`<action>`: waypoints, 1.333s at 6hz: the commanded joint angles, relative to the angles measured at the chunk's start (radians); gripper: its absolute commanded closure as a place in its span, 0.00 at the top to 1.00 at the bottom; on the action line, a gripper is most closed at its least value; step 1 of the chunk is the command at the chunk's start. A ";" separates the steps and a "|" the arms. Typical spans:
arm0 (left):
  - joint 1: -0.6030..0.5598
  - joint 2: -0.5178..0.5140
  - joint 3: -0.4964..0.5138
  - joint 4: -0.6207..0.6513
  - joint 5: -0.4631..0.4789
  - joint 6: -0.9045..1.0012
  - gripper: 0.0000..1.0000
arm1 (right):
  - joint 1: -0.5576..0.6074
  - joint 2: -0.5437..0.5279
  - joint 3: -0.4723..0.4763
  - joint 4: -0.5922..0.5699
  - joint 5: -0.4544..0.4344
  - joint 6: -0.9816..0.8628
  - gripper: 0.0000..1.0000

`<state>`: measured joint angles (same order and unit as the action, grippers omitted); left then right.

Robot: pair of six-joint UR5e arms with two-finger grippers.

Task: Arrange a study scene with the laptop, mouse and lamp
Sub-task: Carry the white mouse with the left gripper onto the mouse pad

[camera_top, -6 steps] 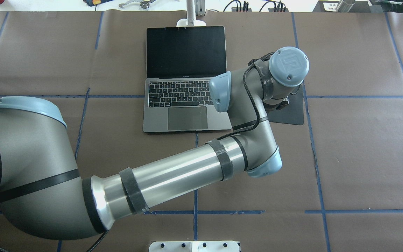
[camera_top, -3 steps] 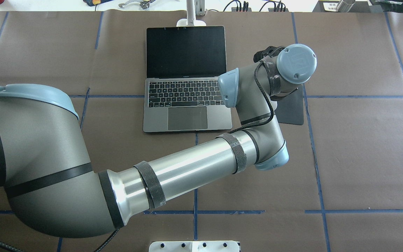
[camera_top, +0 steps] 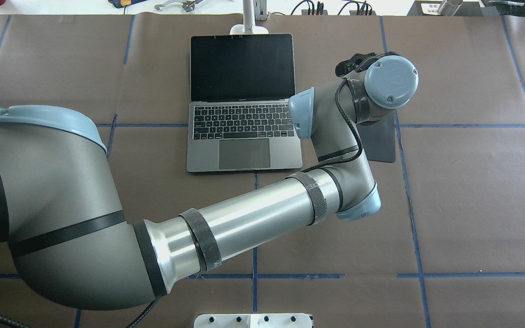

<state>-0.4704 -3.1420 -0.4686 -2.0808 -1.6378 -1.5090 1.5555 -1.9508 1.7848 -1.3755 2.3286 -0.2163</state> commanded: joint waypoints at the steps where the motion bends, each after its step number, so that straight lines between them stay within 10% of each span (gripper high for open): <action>1: -0.008 0.005 -0.013 0.005 -0.118 0.076 1.00 | 0.000 0.003 0.002 0.000 0.000 0.002 1.00; 3: -0.043 0.144 -0.202 0.177 -0.256 0.266 1.00 | 0.000 0.009 -0.002 0.000 -0.003 0.002 1.00; 6: -0.095 0.741 -1.140 0.593 -0.319 0.585 1.00 | 0.000 0.010 -0.002 0.000 -0.002 0.003 1.00; 8: -0.106 0.837 -1.287 0.646 -0.320 0.601 1.00 | 0.000 0.010 -0.002 0.000 -0.003 0.003 1.00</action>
<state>-0.5716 -2.3692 -1.6680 -1.4579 -1.9566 -0.9204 1.5555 -1.9405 1.7825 -1.3760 2.3266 -0.2132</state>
